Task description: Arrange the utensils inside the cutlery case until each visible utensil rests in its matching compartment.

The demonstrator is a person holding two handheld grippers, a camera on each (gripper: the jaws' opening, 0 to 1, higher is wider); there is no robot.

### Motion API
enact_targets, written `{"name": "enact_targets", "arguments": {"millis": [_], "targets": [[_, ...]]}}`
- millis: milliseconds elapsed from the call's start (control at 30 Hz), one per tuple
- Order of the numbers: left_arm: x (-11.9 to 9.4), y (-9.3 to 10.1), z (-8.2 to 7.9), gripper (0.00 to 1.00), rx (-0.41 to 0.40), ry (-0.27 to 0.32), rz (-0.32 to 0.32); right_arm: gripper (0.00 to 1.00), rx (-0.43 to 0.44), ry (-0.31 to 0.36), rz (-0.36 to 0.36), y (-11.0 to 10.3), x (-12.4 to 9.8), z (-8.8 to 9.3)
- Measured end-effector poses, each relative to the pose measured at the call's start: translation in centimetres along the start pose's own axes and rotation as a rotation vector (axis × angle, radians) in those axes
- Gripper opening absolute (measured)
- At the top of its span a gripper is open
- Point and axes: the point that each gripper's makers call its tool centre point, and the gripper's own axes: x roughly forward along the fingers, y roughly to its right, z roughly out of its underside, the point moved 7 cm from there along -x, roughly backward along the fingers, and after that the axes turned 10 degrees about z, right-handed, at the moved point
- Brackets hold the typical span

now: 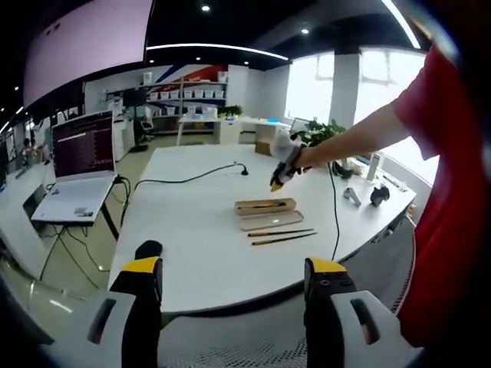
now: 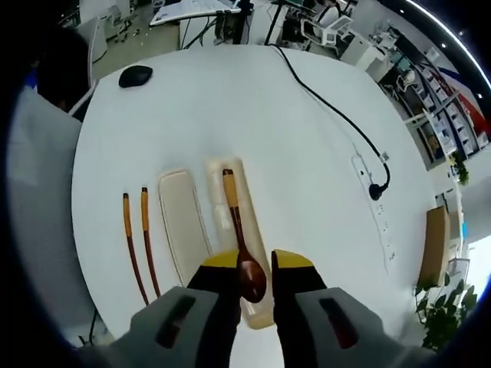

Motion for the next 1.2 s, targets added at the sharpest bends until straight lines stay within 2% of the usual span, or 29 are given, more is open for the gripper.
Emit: {"name": "enact_targets", "arguments": {"millis": [167, 233, 267, 400, 533, 633, 733, 867, 933, 967, 1200], "targets": [[-0.3, 0.3, -0.3, 0.79, 0.0, 0.013, -0.016, 0.15, -0.022, 0.057, -0.016, -1.0, -1.6, -0.9], [-0.7, 0.1, -0.3, 0.79, -0.014, 0.031, -0.026, 0.17, -0.035, 0.053, -0.016, -1.3, -2.2, -1.2], [-0.9, 0.0, -0.3, 0.79, -0.015, 0.035, -0.031, 0.17, -0.036, 0.064, -0.013, -1.8, -3.5, -1.4], [-1.2, 0.0, 0.0, 0.79, -0.012, 0.028, -0.038, 0.16, -0.038, 0.096, -0.013, -1.5, -3.2, -1.7], [-1.5, -0.2, 0.3, 0.79, -0.02, 0.029, -0.039, 0.18, -0.056, 0.124, -0.009, -1.5, -4.3, -2.1], [-1.5, -0.4, 0.2, 0.78, -0.023, 0.024, -0.028, 0.18, -0.01, 0.151, -0.024, -2.2, -5.6, -2.0], [-1.4, -0.6, -0.2, 0.79, -0.013, 0.035, -0.034, 0.18, -0.005, 0.165, -0.032, -3.0, -6.6, -1.6], [-1.3, -1.1, -0.7, 0.82, -0.003, 0.043, -0.052, 0.16, -0.047, 0.161, -0.021, -3.2, -6.9, -0.7], [-1.2, -1.1, -0.8, 0.82, 0.001, 0.04, -0.051, 0.15, -0.09, 0.195, -0.011, -4.0, -8.2, -0.7], [-1.1, -1.0, -0.8, 0.82, 0.01, 0.036, -0.049, 0.15, -0.078, 0.222, -0.008, -4.3, -8.9, -0.8], [-0.1, -0.4, -0.6, 0.81, 0.022, 0.007, -0.023, 0.16, -0.031, 0.261, -0.006, -5.2, -11.4, -0.5]]}}
